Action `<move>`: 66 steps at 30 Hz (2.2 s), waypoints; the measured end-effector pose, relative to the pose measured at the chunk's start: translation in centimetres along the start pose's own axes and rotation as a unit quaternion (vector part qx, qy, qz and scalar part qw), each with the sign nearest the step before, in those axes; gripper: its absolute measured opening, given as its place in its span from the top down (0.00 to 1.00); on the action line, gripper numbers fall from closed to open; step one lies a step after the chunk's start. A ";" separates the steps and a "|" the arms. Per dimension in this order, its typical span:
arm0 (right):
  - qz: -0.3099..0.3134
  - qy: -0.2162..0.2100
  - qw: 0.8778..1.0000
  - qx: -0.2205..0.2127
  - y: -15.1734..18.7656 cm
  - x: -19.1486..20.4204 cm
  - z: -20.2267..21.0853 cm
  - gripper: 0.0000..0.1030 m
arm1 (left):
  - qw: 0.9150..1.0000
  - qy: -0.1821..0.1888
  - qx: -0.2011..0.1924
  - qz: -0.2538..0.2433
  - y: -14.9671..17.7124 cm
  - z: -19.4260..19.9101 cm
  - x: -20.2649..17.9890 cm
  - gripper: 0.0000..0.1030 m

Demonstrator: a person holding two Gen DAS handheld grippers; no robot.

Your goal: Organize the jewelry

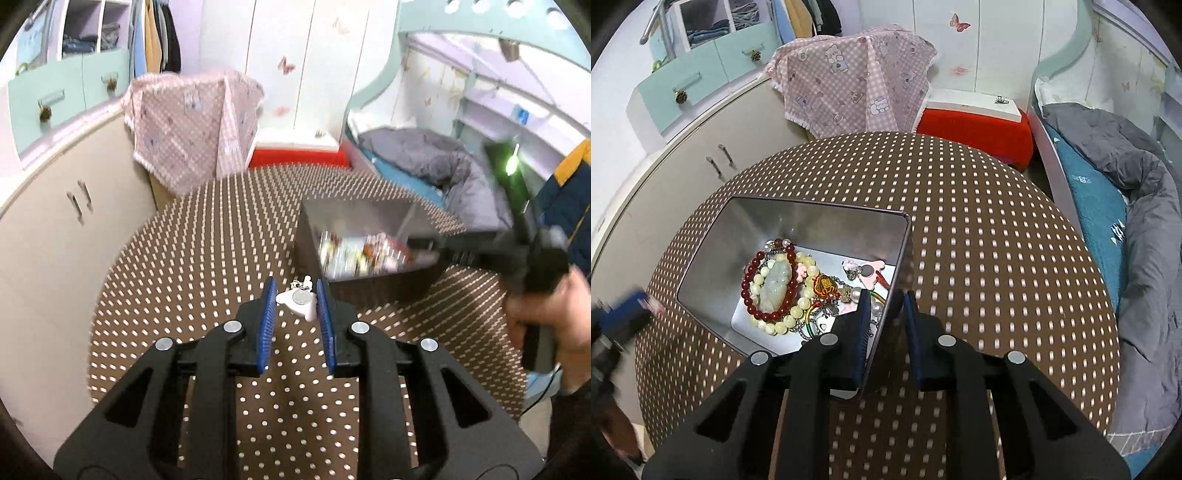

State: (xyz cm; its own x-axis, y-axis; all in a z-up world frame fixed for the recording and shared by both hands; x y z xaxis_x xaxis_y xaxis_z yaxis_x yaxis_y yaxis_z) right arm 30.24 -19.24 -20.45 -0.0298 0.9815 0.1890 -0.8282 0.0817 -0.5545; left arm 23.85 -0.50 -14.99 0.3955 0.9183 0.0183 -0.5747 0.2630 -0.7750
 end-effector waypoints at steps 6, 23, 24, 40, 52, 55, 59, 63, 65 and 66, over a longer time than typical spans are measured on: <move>0.005 -0.003 1.000 0.003 2.8 0.0 2.0 0.84 | 0.999 0.024 -0.037 -0.012 -2.4 2.9 -1.1 0.79; 0.003 -0.021 1.000 0.002 4.1 0.3 2.5 0.82 | 0.997 0.077 0.000 -0.022 -5.8 -2.7 -5.0 0.12; 0.001 -0.022 1.000 -0.002 4.0 0.3 2.6 0.82 | 0.998 0.061 -0.011 -0.014 -5.8 -2.7 -4.6 0.07; -0.047 -0.020 0.994 -0.093 2.0 -0.7 7.8 0.08 | 0.995 -0.072 -0.064 0.013 -4.4 3.3 -0.2 0.07; -0.042 -0.012 0.978 -0.202 5.5 2.5 16.6 0.08 | 0.979 -0.157 -0.133 0.010 -1.2 11.2 -0.8 0.06; -0.031 -0.009 0.971 -0.235 7.1 4.1 19.4 0.08 | 0.975 -0.165 -0.148 0.007 -0.2 13.5 -1.6 0.06; -0.017 0.002 0.964 -0.264 8.9 5.9 22.0 0.08 | 0.972 -0.170 -0.163 0.010 1.3 16.3 -2.9 0.06; -0.014 0.001 0.953 -0.302 10.6 7.0 25.0 0.08 | 0.968 -0.174 -0.181 0.018 2.0 18.7 -3.2 0.06; -0.012 0.011 0.948 -0.318 11.4 7.3 25.9 0.08 | 0.965 -0.179 -0.190 0.020 2.3 19.7 -3.3 0.06; -0.011 0.017 0.945 -0.326 11.6 7.6 26.4 0.08 | 0.964 -0.182 -0.192 0.020 2.4 20.1 -3.4 0.06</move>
State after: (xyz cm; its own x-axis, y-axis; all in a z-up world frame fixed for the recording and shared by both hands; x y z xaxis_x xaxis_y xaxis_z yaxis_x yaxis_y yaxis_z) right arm 5.61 -15.40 -4.06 0.0105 0.9824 0.1862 -0.3064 0.1804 -0.9346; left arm 6.72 3.00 -4.21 0.0618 0.9867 0.1504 -0.2490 0.1612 -0.9550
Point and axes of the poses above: each gripper's, at about its wrist camera, not at the fingertips, and z roughly against the way its jaws point, x to its left, y to its underside, the point moved 3 cm from there along -z, roughly the way its jaws point, and after that the axes turned 9 degrees about -z, right-handed, at the moved point
